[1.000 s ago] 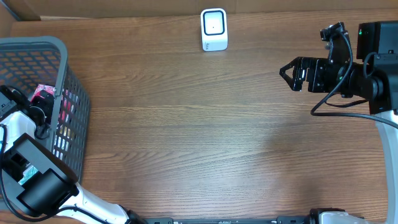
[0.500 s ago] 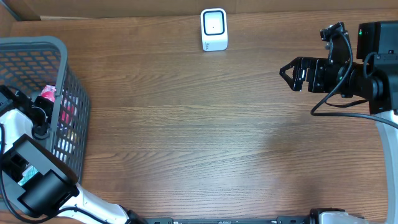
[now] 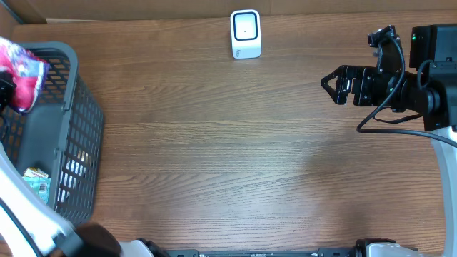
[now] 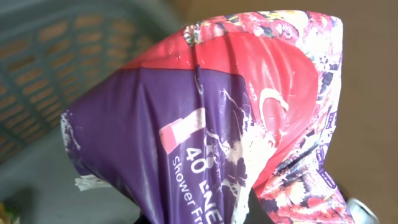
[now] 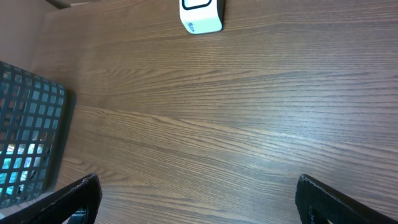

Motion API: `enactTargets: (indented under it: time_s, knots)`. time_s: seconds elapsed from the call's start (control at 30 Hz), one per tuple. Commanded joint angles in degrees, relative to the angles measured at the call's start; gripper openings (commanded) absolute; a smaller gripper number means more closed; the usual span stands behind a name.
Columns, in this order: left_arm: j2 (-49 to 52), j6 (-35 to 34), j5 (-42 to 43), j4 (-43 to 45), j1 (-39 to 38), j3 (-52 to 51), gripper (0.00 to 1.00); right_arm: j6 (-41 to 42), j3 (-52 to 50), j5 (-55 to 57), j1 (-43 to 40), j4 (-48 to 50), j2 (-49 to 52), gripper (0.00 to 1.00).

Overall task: Scan the item barcode
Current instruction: 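Lift the pack out and place it on the table center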

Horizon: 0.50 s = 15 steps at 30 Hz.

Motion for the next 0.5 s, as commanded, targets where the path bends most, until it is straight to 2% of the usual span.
enactTargets:
  time_s: [0.0,0.2,0.47]
  knots:
    - [-4.92,3.48,5.62,-2.43,-3.61,0.83,0.04,-0.07,-0.24,0.11,-0.48,0.59,0.02,1.0]
    - [-7.98,7.39,6.56,-9.84,-16.28,0.81,0.05,-0.07,-0.24,0.13,-0.48,0.94,0.02,1.0]
    - [-0.02,14.21,6.4,-18.88,-40.48,-0.61,0.04,-0.07,-0.24,0.11,-0.48,0.92,0.02,1.0]
